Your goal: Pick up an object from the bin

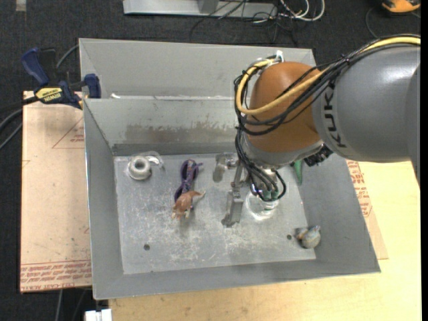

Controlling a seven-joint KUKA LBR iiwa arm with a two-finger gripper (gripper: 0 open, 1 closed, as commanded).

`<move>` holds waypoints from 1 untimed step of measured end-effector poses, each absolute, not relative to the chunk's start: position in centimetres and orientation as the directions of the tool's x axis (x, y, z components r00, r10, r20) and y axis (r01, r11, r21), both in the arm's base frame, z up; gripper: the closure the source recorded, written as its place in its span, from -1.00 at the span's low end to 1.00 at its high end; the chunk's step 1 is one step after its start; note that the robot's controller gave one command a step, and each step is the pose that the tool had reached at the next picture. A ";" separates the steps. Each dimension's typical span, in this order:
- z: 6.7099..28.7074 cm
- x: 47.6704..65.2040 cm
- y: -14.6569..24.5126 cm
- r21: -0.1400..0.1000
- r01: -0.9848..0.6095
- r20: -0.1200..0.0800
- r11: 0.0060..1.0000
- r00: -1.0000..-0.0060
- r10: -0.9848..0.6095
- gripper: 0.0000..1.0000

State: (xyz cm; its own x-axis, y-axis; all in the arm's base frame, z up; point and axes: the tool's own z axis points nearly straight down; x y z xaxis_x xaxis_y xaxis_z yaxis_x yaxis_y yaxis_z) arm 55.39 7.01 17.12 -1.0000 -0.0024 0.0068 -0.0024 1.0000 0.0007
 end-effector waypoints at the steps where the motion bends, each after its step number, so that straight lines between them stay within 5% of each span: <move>1: 17.6 55.6 7.0 0.001 0.001 -0.001 1.000 -1.000 0.001 -1.00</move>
Offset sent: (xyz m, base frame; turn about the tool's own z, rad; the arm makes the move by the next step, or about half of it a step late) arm 0.0439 0.0419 -0.1012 -0.5592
